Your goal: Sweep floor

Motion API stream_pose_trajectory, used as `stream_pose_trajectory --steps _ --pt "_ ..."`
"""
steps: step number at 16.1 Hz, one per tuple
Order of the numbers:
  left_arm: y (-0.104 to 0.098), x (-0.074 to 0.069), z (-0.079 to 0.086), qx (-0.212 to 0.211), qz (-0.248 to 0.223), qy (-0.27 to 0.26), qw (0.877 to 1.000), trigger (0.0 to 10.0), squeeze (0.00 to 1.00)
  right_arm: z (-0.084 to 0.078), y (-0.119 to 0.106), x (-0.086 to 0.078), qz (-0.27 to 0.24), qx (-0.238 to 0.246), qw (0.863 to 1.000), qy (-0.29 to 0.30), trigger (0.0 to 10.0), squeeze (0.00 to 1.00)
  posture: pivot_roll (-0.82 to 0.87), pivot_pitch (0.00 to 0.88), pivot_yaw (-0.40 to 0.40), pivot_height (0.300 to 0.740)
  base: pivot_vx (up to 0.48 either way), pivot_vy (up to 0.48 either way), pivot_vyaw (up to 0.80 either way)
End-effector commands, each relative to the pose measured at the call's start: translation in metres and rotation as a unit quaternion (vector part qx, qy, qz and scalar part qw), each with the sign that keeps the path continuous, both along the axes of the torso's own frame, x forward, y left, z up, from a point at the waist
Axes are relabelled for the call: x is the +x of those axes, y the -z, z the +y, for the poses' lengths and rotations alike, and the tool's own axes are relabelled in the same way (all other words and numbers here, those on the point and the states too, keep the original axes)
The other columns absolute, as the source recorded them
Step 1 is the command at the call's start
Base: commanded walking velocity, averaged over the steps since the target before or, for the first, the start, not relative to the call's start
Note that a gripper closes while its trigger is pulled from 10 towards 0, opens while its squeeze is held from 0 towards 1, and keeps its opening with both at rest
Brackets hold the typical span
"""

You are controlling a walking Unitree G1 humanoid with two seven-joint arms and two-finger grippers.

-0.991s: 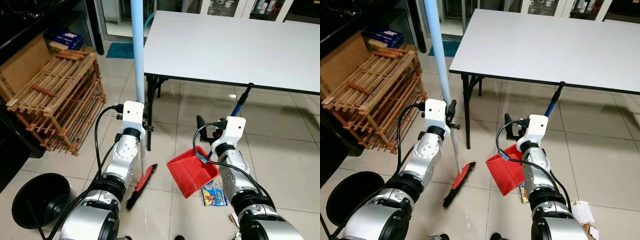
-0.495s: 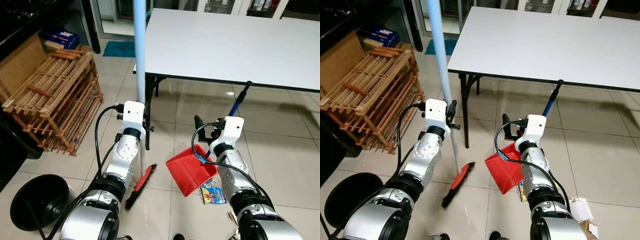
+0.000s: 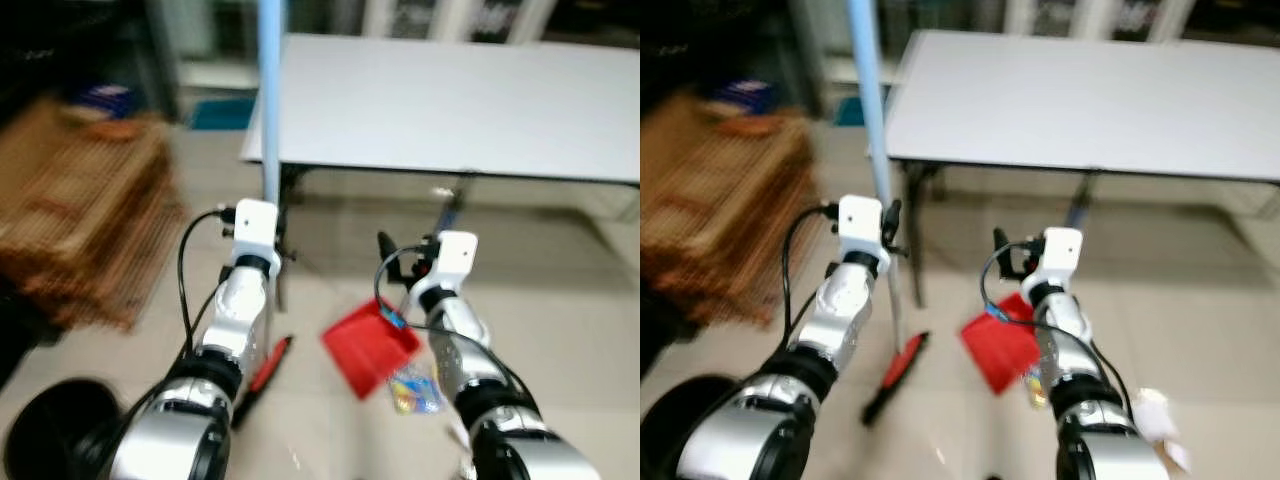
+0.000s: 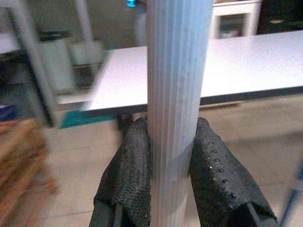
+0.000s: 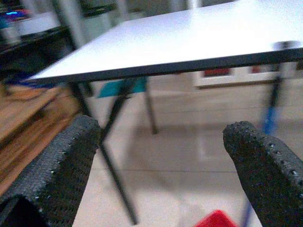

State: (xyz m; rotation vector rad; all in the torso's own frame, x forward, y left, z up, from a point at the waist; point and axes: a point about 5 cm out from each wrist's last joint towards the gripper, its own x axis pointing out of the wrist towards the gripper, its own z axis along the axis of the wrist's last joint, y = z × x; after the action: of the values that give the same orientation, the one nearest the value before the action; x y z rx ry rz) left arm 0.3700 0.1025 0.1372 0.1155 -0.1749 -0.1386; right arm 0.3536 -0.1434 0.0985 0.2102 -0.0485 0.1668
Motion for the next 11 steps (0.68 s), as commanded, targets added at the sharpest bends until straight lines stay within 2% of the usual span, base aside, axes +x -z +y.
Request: stream_pose_trajectory --steps 1,11 --pt "-0.0112 0.0014 -0.0087 -0.008 -0.024 0.014 1.000 10.0 0.00 -0.0001 -0.0007 -0.0002 -0.004 -0.004 1.000 -0.002 10.0 0.00 0.05 0.105 -0.024 0.740 0.315 0.000 0.00" --pt "-0.0107 0.0009 -0.0090 -0.008 -0.023 0.016 1.000 10.0 0.00 0.0005 0.0018 -0.0019 -0.001 -0.004 1.000 -0.005 10.0 0.00 0.05 0.128 -0.026 0.740 0.313 0.000 0.00"
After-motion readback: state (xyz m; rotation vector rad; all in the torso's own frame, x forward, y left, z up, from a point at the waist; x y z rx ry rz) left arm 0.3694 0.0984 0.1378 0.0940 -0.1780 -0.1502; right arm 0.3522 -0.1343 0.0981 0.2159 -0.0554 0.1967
